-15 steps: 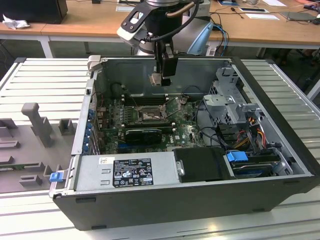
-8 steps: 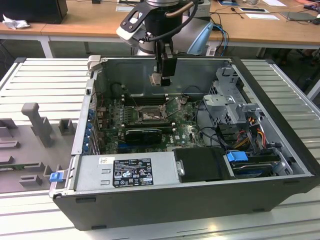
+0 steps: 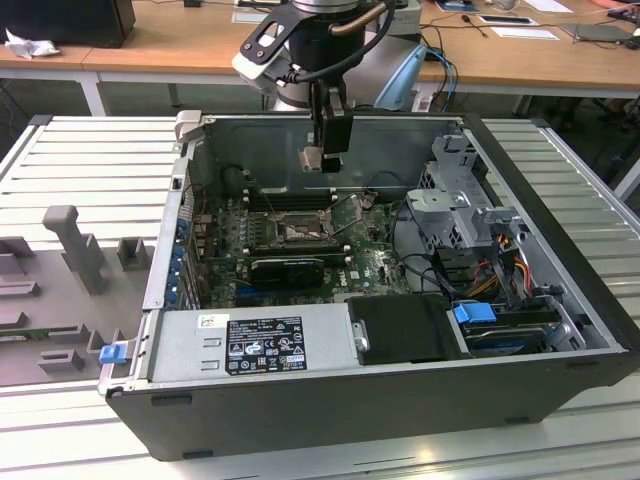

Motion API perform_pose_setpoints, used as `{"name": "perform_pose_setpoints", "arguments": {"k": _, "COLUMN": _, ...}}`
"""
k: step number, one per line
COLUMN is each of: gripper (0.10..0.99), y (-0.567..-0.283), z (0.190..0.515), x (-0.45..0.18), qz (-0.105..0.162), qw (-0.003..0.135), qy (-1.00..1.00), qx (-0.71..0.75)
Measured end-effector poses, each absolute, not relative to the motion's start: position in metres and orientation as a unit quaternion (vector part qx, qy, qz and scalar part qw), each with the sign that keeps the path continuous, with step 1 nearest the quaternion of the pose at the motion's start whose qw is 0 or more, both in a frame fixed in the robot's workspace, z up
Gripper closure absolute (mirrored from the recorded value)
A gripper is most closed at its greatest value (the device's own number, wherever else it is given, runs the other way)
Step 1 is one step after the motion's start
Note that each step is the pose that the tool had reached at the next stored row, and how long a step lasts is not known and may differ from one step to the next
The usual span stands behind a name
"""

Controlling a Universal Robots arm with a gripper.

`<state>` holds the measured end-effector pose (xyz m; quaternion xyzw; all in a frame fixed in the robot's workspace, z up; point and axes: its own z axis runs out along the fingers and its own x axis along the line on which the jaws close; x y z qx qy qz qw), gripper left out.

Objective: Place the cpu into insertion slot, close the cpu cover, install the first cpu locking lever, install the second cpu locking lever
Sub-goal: 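Place the cpu into insertion slot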

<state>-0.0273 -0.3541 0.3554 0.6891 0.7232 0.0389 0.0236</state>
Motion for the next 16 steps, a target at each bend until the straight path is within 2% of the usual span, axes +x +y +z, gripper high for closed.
{"name": "perform_pose_setpoints", "arguments": {"k": 16, "gripper": 0.557, "y": -0.3541, "z": 0.3535, "x": -0.0288, "qz": 0.038, "qw": 0.025, "qy": 0.705, "qx": 0.708}}
